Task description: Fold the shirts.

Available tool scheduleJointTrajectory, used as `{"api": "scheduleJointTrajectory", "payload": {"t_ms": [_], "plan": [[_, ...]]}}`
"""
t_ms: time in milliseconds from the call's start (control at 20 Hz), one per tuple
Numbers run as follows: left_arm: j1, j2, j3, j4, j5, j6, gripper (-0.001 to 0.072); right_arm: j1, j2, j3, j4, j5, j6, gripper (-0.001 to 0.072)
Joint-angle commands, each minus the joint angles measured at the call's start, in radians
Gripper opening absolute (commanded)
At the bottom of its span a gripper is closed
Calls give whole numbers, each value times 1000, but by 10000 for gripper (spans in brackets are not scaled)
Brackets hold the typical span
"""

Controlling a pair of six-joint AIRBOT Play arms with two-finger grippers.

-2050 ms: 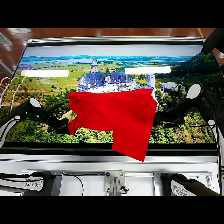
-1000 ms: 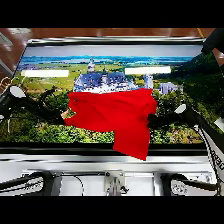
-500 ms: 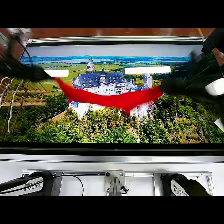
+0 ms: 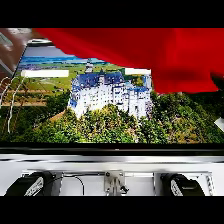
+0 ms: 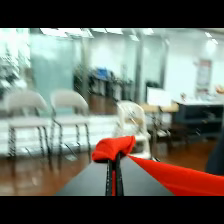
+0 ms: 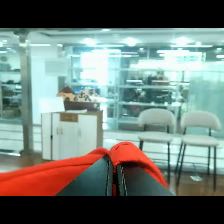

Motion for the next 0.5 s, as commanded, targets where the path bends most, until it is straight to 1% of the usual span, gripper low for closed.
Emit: {"api": "scheduleJointTrajectory", "payload": {"t_ms": [0, 100, 150, 250, 350, 400, 450], "plan": [[0, 159, -93, 169, -47, -6, 29, 0, 67, 47, -127, 260, 63, 69], [0, 179, -93, 213, -173, -20, 29, 0, 67, 47, -161, 369, 63, 69], [0, 179, -93, 223, -220, -19, 29, 0, 64, 46, -166, 393, 63, 69], [0, 173, -101, 224, -291, -20, 29, 0, 51, 45, -166, 396, 67, 69], [0, 173, -135, 229, -351, -37, 29, 0, 22, 45, -166, 418, 91, 69], [0, 172, -154, 243, -388, -47, 29, 0, -2, 45, -166, 453, 108, 69], [0, 172, -180, 268, -426, -74, 29, 0, -36, 45, -166, 517, 125, 69]]}}
